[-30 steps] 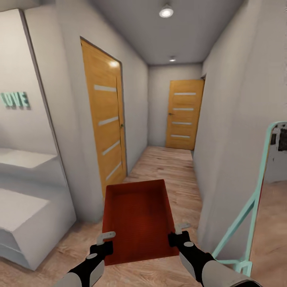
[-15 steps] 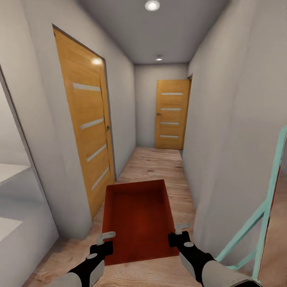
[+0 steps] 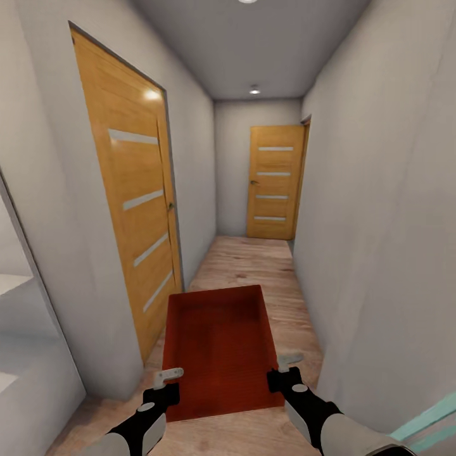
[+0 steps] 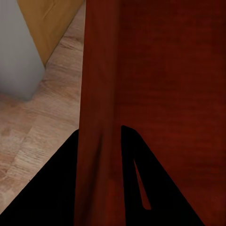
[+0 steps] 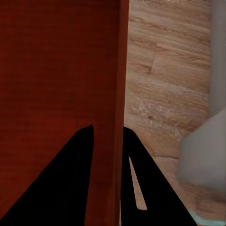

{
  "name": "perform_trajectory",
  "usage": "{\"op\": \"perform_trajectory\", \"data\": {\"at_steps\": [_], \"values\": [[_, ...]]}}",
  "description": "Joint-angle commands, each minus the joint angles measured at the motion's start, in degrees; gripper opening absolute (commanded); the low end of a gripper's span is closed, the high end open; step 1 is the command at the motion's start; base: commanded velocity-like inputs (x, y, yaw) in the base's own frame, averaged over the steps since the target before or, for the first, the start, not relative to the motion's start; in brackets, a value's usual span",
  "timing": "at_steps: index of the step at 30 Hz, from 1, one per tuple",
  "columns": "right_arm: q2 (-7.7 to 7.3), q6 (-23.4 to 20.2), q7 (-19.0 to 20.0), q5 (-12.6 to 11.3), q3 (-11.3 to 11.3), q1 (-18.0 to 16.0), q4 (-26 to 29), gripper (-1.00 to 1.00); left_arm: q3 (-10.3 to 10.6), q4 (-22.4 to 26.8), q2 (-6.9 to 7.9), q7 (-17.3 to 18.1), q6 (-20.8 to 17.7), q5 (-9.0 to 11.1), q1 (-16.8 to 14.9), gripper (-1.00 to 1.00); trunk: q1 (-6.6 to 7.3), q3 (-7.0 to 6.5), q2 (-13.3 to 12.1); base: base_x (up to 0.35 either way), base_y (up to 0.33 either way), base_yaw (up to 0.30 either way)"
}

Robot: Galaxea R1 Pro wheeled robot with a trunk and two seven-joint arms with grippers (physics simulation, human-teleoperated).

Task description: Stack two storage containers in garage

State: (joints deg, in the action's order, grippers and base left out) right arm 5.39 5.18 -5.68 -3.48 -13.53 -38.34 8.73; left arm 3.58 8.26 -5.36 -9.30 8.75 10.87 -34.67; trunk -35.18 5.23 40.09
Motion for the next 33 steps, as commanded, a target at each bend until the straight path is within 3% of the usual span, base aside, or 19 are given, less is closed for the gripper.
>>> {"op": "perform_trajectory", "data": {"at_steps": [1,9,26,33], "values": [[0.41,4.6,0.1,-3.6,2.2,-0.1,0.9,-1.00,-3.8,-0.2,-0.01,-1.7,0.3,0.7,0.0,-1.00,-0.05,0.10,0.1,0.322,0.094,0.000],[0.41,4.7,0.1,-3.6,2.2,-0.1,0.9,-1.00,-3.8,-0.2,-0.01,-1.6,0.3,0.7,0.0,-1.00,-0.05,0.06,0.1,0.322,0.094,-0.030],[0.41,4.7,0.1,-3.6,2.2,-0.1,0.9,-1.00,-3.8,-0.2,-0.01,-1.6,0.4,0.7,0.0,-1.00,-0.05,0.03,0.1,0.322,0.094,-0.252],[0.41,4.7,0.1,-3.6,2.2,-0.1,0.9,-1.00,-3.8,-0.2,-0.01,-1.6,0.3,0.7,0.0,-1.00,-0.05,0.03,0.1,0.322,0.094,-0.041]]}}
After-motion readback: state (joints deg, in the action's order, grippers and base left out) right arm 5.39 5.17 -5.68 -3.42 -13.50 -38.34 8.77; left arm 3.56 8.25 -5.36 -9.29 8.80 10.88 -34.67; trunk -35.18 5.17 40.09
